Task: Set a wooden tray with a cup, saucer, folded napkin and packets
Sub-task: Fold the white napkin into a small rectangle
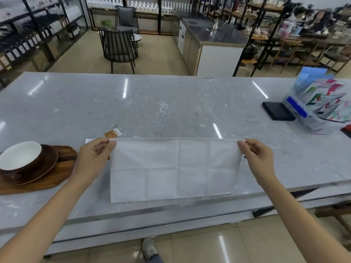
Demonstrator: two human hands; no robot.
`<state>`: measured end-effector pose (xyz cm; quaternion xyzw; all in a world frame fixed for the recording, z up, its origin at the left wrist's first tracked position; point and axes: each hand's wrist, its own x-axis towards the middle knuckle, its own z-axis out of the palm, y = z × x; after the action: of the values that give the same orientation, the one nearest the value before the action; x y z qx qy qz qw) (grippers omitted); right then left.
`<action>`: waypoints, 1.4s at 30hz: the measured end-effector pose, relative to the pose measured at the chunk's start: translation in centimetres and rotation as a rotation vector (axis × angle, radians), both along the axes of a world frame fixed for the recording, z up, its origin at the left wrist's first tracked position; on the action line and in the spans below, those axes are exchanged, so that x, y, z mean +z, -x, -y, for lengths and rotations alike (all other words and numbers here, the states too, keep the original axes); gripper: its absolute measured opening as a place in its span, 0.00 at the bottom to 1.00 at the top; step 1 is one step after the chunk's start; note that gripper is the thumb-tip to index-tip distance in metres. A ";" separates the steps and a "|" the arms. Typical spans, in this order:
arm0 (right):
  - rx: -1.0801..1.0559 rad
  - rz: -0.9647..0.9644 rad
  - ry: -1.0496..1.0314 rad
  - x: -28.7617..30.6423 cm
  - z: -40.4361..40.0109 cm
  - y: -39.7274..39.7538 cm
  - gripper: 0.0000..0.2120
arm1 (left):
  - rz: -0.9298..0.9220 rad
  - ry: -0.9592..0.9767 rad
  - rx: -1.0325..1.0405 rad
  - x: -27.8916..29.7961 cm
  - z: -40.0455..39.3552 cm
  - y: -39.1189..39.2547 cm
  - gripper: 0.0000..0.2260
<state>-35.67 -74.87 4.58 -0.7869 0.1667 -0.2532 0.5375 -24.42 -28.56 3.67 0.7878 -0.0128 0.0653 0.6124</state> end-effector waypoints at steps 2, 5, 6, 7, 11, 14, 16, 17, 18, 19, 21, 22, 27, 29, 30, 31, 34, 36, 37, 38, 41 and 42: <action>0.019 -0.049 0.009 -1.0 0.6 -2.5 0.05 | -0.058 -0.007 0.004 -1.7 0.4 -2.2 0.02; 0.049 -0.168 0.012 -3.2 1.4 -6.1 0.03 | -0.137 -0.050 0.026 -4.6 0.8 -5.0 0.06; 0.061 -0.216 0.017 -4.2 1.7 -7.2 0.03 | -0.154 -0.099 0.030 -5.7 0.8 -5.7 0.07; 0.071 -0.269 0.025 -5.2 1.9 -8.1 0.03 | -0.181 -0.146 0.029 -6.7 0.9 -6.3 0.07; 0.077 -0.467 0.068 -9.3 2.2 -9.7 0.08 | -0.321 -0.167 0.045 -9.6 0.8 -7.6 0.03; 0.030 -0.502 0.147 -10.9 2.0 -9.6 0.12 | -0.339 -0.205 0.037 -9.7 0.7 -7.8 0.05; 0.006 -0.494 0.155 -11.1 1.8 -9.3 0.13 | -0.344 -0.225 0.045 -9.8 0.7 -7.8 0.06; -0.001 -0.496 0.153 -11.1 1.7 -9.1 0.13 | -0.338 -0.237 0.059 -9.8 0.8 -7.8 0.05; -0.007 -0.499 0.153 -11.1 1.6 -9.0 0.12 | -0.328 -0.256 0.076 -9.9 0.9 -7.8 0.05; -0.016 -0.501 0.158 -11.2 1.5 -9.0 0.12 | -0.316 -0.279 0.092 -10.0 1.0 -7.9 0.05; -0.032 -0.506 0.170 -11.2 1.2 -8.9 0.11 | -0.303 -0.305 0.116 -10.2 1.2 -7.8 0.06; -0.040 -0.508 0.174 -11.2 1.1 -9.0 0.11 | -0.303 -0.297 0.123 -10.3 1.2 -7.8 0.07; -0.066 -0.516 0.207 -11.0 0.6 -9.4 0.10 | -0.274 -0.336 0.120 -10.2 1.4 -7.5 0.11; -0.051 -0.524 0.248 -11.0 0.3 -9.6 0.10 | -0.246 -0.374 0.084 -9.9 1.6 -7.4 0.12; -0.041 -0.527 0.273 -10.9 0.3 -9.7 0.10 | -0.241 -0.386 0.071 -9.8 1.7 -7.4 0.12; -0.033 -0.532 0.295 -10.9 0.2 -9.9 0.10 | -0.236 -0.395 0.065 -9.7 1.6 -7.4 0.09; -0.022 -0.559 0.339 -10.9 0.2 -10.1 0.12 | -0.216 -0.415 0.061 -9.2 1.5 -7.9 0.02; -0.023 -0.567 0.363 -10.9 0.1 -10.1 0.12 | -0.193 -0.453 0.046 -9.0 1.5 -8.1 0.02; -0.024 -0.569 0.376 -11.0 0.0 -10.1 0.13 | -0.169 -0.494 0.031 -8.9 1.5 -8.1 0.03; -0.028 -0.571 0.388 -10.9 -0.1 -10.1 0.13 | -0.146 -0.542 0.017 -8.9 1.6 -8.1 0.03; -0.034 -0.577 0.408 -10.9 -0.4 -10.0 0.14 | -0.128 -0.581 0.023 -9.0 1.8 -8.1 0.03; -0.034 -0.575 0.407 -10.9 -0.4 -10.0 0.14 | -0.131 -0.576 0.035 -9.1 1.7 -8.0 0.03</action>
<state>-25.66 -74.45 -6.27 -0.9141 0.2703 -0.0583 0.2966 -16.37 -30.28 -5.40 0.9318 0.0224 0.0186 0.3618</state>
